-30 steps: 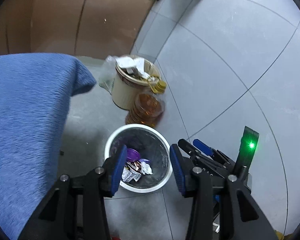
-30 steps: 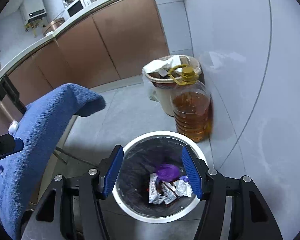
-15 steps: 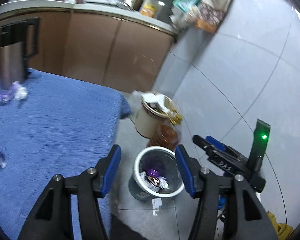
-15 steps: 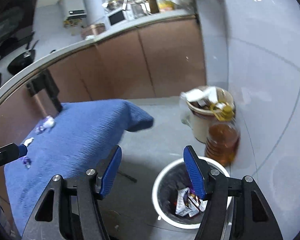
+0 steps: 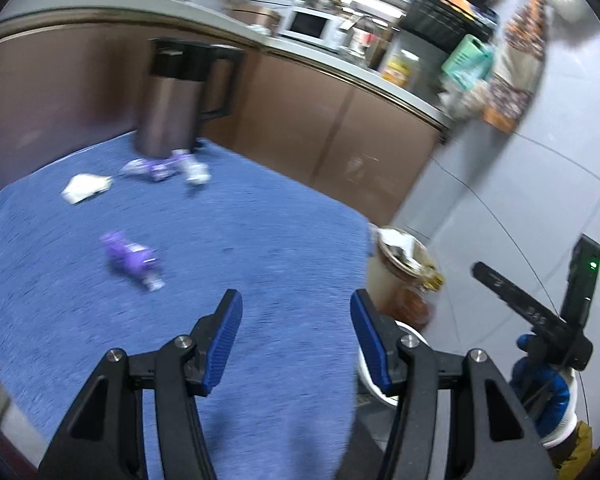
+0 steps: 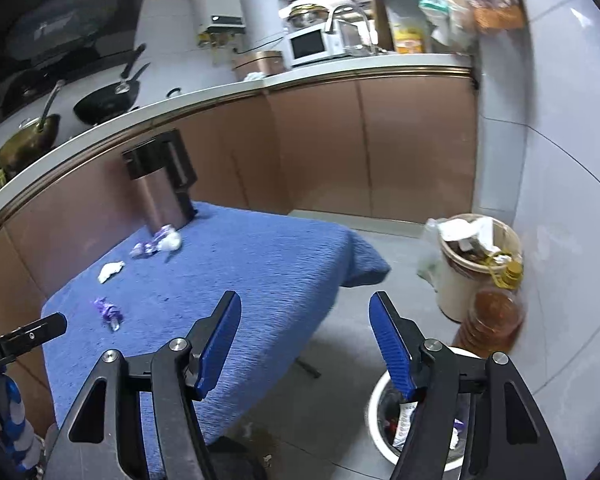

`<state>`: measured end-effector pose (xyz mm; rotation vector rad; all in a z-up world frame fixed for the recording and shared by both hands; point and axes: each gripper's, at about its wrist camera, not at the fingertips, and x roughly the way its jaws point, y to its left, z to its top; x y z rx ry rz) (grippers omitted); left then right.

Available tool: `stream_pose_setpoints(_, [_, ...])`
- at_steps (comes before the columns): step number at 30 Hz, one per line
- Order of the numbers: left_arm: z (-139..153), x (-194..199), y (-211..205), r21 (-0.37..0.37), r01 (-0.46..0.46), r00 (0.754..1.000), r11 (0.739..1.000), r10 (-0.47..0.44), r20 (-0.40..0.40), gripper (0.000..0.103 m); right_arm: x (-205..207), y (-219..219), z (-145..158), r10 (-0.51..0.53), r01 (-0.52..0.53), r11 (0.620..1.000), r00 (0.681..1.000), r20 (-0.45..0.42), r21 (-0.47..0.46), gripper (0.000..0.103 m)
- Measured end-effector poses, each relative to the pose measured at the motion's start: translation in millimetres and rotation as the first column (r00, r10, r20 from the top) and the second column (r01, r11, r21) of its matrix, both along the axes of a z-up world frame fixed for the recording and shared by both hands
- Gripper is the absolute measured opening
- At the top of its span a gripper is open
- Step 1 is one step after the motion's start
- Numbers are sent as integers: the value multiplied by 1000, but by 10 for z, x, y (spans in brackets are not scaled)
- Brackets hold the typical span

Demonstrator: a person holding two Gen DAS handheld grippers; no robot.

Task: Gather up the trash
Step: 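Move both grippers back toward the trash on the towel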

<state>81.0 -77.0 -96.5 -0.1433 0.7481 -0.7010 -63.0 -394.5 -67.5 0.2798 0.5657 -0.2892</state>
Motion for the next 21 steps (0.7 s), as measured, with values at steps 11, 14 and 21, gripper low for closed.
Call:
stream_pose_setpoints(11, [-485, 303, 780, 50, -233, 969, 971, 236, -65, 59, 382, 251, -189, 92, -92, 996, 995, -45, 18, 67])
stream_pose_setpoints(14, [-575, 435, 858, 50, -253, 960, 966, 257, -107, 59, 486, 272, -270, 105, -103, 994, 992, -65, 24, 67])
stream_pose_setpoints(21, [-661, 813, 667, 91, -243, 959, 966, 254, -125, 59, 829, 325, -362, 156, -153, 987, 984, -86, 43, 67])
